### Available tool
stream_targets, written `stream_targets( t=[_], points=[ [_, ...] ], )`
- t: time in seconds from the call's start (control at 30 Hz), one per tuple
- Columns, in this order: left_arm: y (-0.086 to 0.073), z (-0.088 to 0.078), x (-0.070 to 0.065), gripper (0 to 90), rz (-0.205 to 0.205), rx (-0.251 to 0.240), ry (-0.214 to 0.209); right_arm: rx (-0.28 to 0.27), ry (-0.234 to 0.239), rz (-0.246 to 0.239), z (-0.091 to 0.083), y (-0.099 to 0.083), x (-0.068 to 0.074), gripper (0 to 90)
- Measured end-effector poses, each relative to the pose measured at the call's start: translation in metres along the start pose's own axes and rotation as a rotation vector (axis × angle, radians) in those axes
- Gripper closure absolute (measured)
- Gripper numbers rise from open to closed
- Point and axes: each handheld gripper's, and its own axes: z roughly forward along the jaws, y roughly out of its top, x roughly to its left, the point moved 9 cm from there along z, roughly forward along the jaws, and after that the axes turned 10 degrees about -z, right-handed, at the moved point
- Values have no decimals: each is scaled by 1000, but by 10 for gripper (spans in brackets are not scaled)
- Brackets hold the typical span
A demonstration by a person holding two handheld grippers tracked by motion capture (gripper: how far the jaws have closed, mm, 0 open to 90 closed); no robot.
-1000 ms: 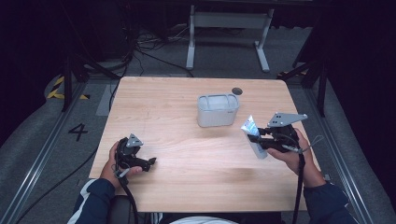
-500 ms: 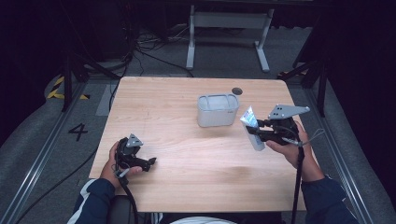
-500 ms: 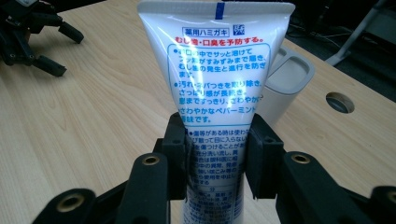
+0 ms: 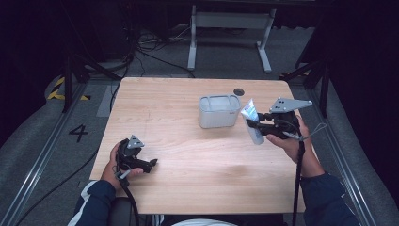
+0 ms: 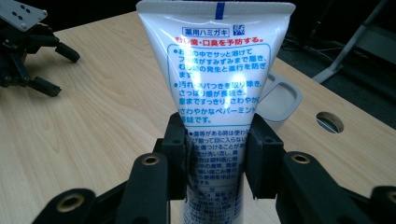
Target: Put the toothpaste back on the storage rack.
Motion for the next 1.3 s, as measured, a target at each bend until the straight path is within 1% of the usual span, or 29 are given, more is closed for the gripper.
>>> stream_targets(
  t=[0.03,0.3,0.4,0.67,0.8,0.83,0.9,1.03,1.17,1.3],
  points=[
    [0,0,0,5,0,0,0,-1,-1,-5,1,1,-1,662],
    [0,0,0,5,0,1,-1,-15,-5,2,9,9,-5,662],
    [0,0,0,5,0,1,-1,-24,-3,5,14,15,-6,662],
    [0,0,0,6,0,0,0,-48,-1,-10,23,32,-6,661],
    [0,0,0,6,0,0,0,-55,1,-9,29,36,-6,661],
    [0,0,0,6,1,1,-2,-62,2,-7,33,39,-7,661],
    [0,0,0,5,1,0,-1,-62,0,-1,36,40,-7,661],
    [0,0,-1,6,-5,0,-2,-72,0,-10,42,46,-9,661],
    [0,0,-1,5,-6,-1,0,-82,-3,-16,45,51,-11,660],
    [0,0,-1,5,-9,1,-1,-91,-5,-9,47,54,-13,660]
  ],
)
